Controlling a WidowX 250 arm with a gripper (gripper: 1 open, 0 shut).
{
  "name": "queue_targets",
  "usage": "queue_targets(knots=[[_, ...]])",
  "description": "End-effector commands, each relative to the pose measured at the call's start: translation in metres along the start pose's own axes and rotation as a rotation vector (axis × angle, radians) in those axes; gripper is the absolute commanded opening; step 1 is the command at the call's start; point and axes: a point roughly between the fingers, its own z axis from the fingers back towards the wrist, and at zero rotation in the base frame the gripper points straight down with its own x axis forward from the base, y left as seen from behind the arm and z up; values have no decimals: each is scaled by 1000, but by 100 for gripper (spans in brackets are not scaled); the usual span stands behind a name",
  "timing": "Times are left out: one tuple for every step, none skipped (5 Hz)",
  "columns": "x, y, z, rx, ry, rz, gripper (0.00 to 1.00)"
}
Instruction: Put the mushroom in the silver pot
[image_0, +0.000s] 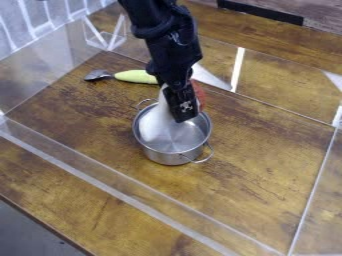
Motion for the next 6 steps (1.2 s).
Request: queue_targets(knots=[[-4, 8, 4, 30, -38, 40, 0], [-4, 7, 13, 28, -18, 72, 100], [1, 1, 23, 68, 3, 192, 100], [7, -3, 32, 110, 20, 299, 100], [8, 9, 55, 140, 31, 341, 100], [0, 25, 74, 180, 52, 424, 100]])
